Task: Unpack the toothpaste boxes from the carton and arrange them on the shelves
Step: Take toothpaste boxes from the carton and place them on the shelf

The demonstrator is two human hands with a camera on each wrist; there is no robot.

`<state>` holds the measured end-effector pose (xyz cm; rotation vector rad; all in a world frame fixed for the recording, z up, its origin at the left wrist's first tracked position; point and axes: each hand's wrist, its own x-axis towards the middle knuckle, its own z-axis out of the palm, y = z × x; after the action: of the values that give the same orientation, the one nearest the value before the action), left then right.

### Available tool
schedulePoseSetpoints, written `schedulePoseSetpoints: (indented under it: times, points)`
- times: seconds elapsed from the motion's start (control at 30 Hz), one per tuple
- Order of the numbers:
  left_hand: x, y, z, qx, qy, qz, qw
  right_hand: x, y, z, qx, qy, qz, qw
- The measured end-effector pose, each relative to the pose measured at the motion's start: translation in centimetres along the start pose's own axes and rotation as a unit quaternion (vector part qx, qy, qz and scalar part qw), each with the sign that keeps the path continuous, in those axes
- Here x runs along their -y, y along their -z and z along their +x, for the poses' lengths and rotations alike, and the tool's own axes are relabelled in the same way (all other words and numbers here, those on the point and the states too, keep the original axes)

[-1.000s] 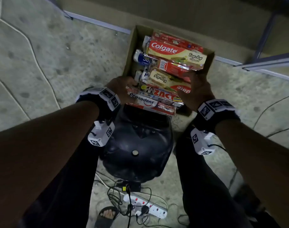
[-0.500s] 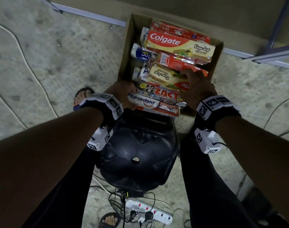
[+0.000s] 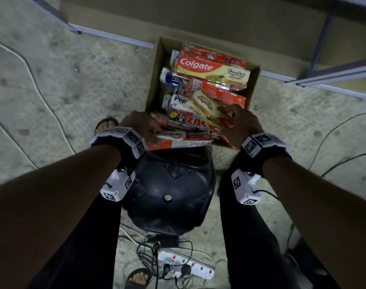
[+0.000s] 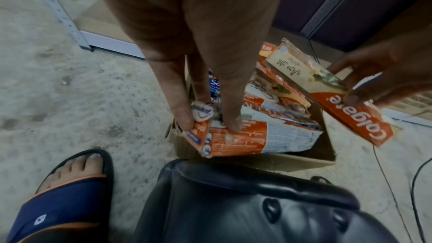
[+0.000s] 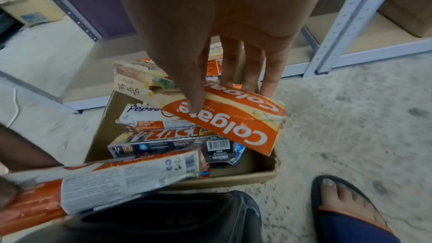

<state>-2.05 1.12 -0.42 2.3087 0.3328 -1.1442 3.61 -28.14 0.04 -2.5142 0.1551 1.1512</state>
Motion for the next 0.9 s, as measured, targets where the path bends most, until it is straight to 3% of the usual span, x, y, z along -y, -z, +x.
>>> schedulePoseSetpoints:
  times: [0.2, 0.33, 0.4, 0.5, 0.57, 0.6, 0.63, 0.67, 0.7, 0.73, 0.77, 0.8, 0.9]
  points:
    - [0.2, 1.6, -3.3, -0.002, 0.036, -0.063, 0.997, 0.5, 1.4, -3.5, 0.001, -0.052, 0.068, 0.996]
    - [0.0, 1.7, -4.7, 0.008, 0.138, -0.149, 0.979, 0.8, 2.2, -4.5, 0.026, -0.077, 0.075, 0.994]
    - [-0.2, 1.8, -5.2, 0.022, 0.185, -0.243, 0.952, 1.0, 2.6, -4.6, 0.035, -0.092, 0.089, 0.991]
    - [-0.9, 1.6, -5.3, 0.041, 0.211, -0.423, 0.88, 1.2, 2.5, -4.3, 0.043, -0.121, 0.151, 0.98]
    - [-2.0, 1.5, -5.6, 0.006, 0.194, -0.437, 0.878, 1.1, 2.1, -3.8, 0.047, -0.141, 0.194, 0.97]
    - [-2.5, 1.6, -5.5, -0.064, 0.158, -0.438, 0.883, 1.1, 1.8, -3.5, 0.051, -0.145, 0.208, 0.966]
    - [-2.9, 1.6, -5.3, -0.085, 0.124, -0.496, 0.856, 1.1, 1.5, -3.1, 0.058, -0.145, 0.219, 0.963]
    - [-2.8, 1.6, -4.9, -0.062, 0.06, -0.529, 0.844, 1.1, 1.1, -2.7, 0.066, -0.144, 0.229, 0.961]
    - [-2.8, 1.3, -4.2, -0.044, 0.047, -0.564, 0.823, 1.2, 0.8, -2.2, 0.074, -0.146, 0.242, 0.956]
    - [-3.1, 1.0, -3.6, -0.046, 0.114, -0.596, 0.793, 1.1, 0.4, -1.6, 0.079, -0.153, 0.258, 0.951]
    - [-3.5, 0.4, -3.2, -0.067, 0.148, -0.549, 0.82, 1.1, 0.0, -1.1, 0.08, -0.161, 0.275, 0.944]
    - [-4.0, 0.0, -2.9, -0.034, 0.212, -0.575, 0.789, 1.0, -0.4, -0.5, 0.076, -0.167, 0.291, 0.939]
    - [-4.2, -1.5, -1.4, -0.006, 0.207, -0.537, 0.818, 1.1, -1.5, 0.7, 0.056, -0.15, 0.317, 0.935]
